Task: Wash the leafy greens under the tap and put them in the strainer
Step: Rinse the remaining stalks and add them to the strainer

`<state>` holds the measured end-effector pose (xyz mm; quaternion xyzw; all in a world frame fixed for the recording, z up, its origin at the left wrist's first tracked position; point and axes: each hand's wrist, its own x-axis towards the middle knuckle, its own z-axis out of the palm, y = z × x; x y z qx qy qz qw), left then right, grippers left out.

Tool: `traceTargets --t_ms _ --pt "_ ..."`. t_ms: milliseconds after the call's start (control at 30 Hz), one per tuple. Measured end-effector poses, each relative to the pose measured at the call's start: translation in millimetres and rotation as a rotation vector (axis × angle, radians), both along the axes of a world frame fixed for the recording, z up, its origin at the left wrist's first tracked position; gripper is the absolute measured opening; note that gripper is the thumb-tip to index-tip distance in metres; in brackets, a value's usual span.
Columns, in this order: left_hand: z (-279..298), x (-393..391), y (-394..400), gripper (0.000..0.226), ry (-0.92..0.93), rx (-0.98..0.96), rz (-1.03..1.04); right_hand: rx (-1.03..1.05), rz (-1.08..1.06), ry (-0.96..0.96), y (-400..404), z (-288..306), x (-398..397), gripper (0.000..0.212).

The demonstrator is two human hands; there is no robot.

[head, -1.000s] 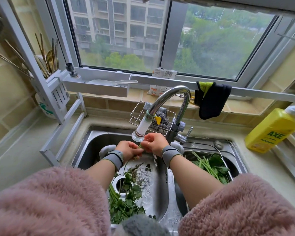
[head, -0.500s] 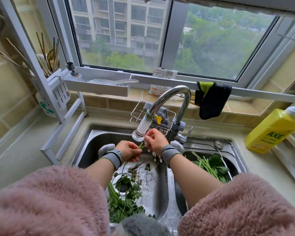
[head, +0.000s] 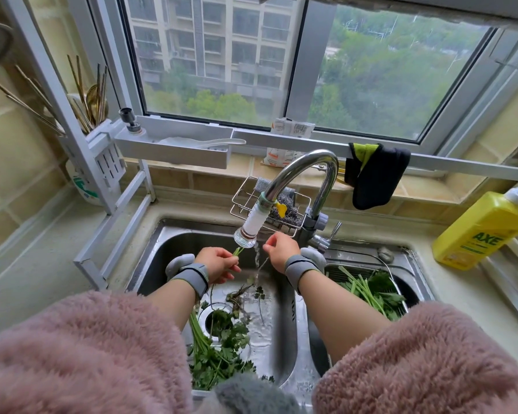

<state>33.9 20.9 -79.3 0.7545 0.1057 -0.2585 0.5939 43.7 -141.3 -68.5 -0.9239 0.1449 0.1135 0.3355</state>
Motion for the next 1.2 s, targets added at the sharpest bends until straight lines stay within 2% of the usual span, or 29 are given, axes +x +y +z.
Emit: traceTargets --t_ms 67,133,300,400,500,633,700,800,933,1067,1133,1200 --pt "-0.5 -0.3 -0.1 0.017 -0.003 0.036 -0.045 -0.068 0.111 0.097 -1.2 0.0 -1.5 0.023" --pt "0.0 -1.1 -3.1 0.018 0.003 0.038 -0.077 -0.041 0.172 0.099 -0.3 -0.5 -3.5 0.025" --pt "2.2 -1.6 -10.4 0.019 0.014 0.016 -0.084 0.441 0.074 -0.02 6.5 2.9 -8.4 0.019" --pt "3.2 -0.8 -12.8 0.018 0.013 -0.013 -0.085 0.382 0.13 -0.083 5.2 3.8 -8.0 0.022" --pt "3.9 0.2 -14.7 0.015 0.006 -0.081 -0.063 0.42 0.106 -0.12 4.2 2.9 -6.0 0.006" --pt "4.9 2.5 -17.9 0.018 0.025 -0.121 -0.051 0.404 0.031 -0.186 5.1 1.2 -1.8 0.015" --pt "6.0 2.9 -21.3 0.017 0.074 -0.224 -0.006 0.38 -0.006 -0.194 5.3 0.3 0.5 0.021" --pt "8.2 4.0 -25.0 0.013 0.108 -0.397 0.104 0.411 -0.021 -0.096 4.7 -4.4 0.8 0.029" --pt "5.7 8.2 -25.2 0.012 0.112 -0.504 0.224 0.633 -0.009 0.106 1.7 -7.1 -8.3 0.026" --pt "6.8 9.3 -27.5 0.009 0.142 -0.588 0.334 0.685 0.073 0.201 7.3 -17.9 -14.5 0.02" --pt "7.0 10.7 -27.7 0.018 0.153 -0.638 0.416 0.666 0.107 0.225 7.8 -20.8 -17.5 0.021" --pt "5.5 13.7 -27.8 0.033 0.144 -0.683 0.503 0.626 0.184 0.246 7.1 -22.1 -20.8 0.033"
